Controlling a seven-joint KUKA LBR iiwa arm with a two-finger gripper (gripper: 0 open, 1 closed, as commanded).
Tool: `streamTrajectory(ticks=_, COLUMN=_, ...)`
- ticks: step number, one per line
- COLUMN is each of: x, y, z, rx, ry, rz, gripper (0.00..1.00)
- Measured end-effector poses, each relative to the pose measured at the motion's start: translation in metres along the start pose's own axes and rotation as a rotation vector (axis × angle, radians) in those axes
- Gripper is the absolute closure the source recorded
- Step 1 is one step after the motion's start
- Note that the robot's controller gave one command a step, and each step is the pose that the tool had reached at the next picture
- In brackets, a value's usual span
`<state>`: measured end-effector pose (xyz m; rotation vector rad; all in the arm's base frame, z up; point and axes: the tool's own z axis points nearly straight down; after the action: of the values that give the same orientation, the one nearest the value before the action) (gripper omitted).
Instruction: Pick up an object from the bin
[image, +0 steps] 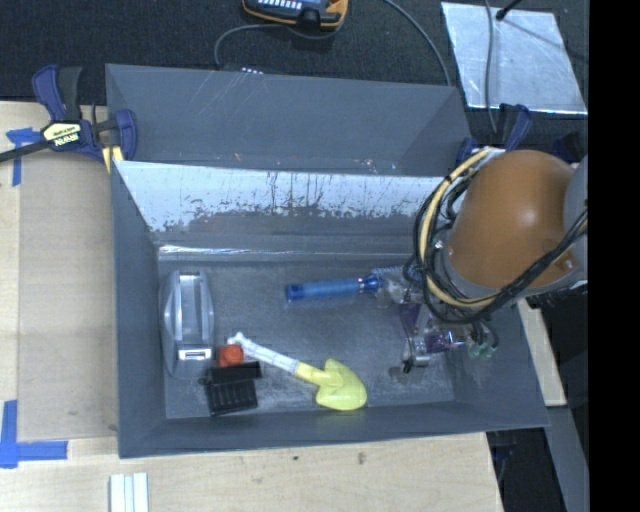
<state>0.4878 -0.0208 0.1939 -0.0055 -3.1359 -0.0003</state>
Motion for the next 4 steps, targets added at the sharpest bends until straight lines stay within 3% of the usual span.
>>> streamTrajectory(ticks=1, x=-0.002, y=0.000, z=-0.004, rx=0.000, ry=-0.009, rz=-0.001, gripper=0.00)
streamTrajectory(ticks=2, x=-0.008, y=0.029, z=0.040, rx=0.001, ry=-0.013, rz=0.038, gripper=0.00)
streamTrajectory(ticks=3, x=-0.012, y=0.043, z=0.062, rx=-0.001, ry=-0.005, rz=0.044, gripper=0.00)
streamTrajectory(ticks=4, x=-0.025, y=0.056, z=0.067, rx=0.002, ry=-0.005, rz=-0.120, gripper=0.00)
